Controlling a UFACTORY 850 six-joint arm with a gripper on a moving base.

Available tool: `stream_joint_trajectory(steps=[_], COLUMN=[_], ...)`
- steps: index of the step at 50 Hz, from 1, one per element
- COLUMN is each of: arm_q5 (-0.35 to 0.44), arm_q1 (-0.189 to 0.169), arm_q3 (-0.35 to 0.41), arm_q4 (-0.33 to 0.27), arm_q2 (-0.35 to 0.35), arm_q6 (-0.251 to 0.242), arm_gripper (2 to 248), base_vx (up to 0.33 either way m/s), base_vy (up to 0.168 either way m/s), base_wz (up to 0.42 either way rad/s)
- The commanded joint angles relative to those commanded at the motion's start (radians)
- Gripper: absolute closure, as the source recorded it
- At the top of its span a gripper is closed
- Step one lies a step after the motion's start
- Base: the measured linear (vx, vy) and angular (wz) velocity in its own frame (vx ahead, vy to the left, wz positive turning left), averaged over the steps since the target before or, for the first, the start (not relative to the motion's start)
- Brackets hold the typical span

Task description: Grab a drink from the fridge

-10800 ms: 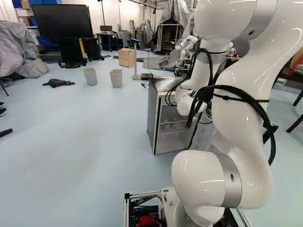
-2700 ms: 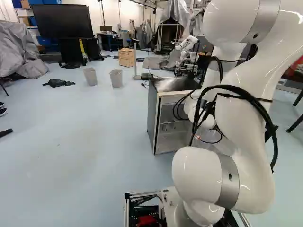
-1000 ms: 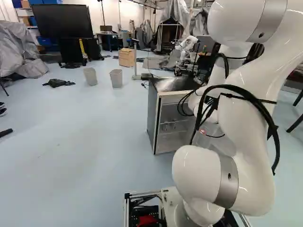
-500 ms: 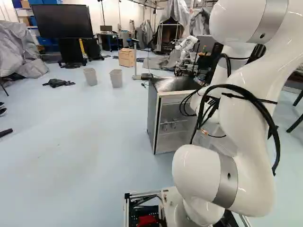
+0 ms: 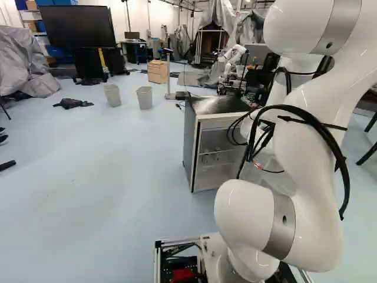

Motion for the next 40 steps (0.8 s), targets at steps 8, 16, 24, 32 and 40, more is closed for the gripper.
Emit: stream_joint_trajectory(steps=[8, 16, 24, 32, 40], arm_q5=[0.000, 0.000, 0.000, 0.000, 0.000], arm_q1=[-0.011, -0.019, -0.027, -0.034, -0.037], arm_q3=[-0.004, -0.013, -0.022, -0.032, -0.036], arm_q4=[0.000, 0.000, 0.000, 0.000, 0.000], arm_q2=[-0.003, -0.009, -0.016, -0.023, -0.026], arm_q6=[0.000, 0.000, 0.000, 0.000, 0.000], arm_gripper=[3, 3, 3, 3, 3], base_vx=[0.000, 0.000, 0.000, 0.000, 0.000], base_vy=[0.000, 0.000, 0.000, 0.000, 0.000], base_wz=[0.000, 0.000, 0.000, 0.000, 0.000])
